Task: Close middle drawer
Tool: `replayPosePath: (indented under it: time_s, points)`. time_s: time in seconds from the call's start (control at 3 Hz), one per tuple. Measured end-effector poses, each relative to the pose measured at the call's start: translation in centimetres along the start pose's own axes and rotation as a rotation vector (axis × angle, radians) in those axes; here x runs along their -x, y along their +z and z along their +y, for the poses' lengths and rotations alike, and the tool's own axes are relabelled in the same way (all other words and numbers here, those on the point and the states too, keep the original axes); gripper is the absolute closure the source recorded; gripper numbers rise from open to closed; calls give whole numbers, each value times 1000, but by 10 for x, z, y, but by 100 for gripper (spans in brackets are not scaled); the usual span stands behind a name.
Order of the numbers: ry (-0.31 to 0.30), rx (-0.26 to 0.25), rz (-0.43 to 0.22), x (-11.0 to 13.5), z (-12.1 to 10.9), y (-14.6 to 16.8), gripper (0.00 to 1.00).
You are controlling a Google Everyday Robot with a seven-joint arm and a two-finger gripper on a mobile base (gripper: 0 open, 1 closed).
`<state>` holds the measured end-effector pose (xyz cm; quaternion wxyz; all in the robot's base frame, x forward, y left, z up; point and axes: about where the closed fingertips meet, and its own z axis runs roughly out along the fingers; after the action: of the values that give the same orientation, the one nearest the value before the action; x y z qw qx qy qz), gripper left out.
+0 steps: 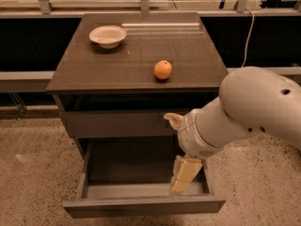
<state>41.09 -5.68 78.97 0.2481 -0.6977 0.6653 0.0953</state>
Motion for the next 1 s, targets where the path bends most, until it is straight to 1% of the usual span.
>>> replayPosePath:
  time_s: [0.33, 0.67, 1.0]
  points:
    - [6, 26, 83, -31, 8, 24, 0]
    - [-13, 16, 143, -72, 30, 48, 0]
    - [-94, -95, 129, -125, 40, 74, 0]
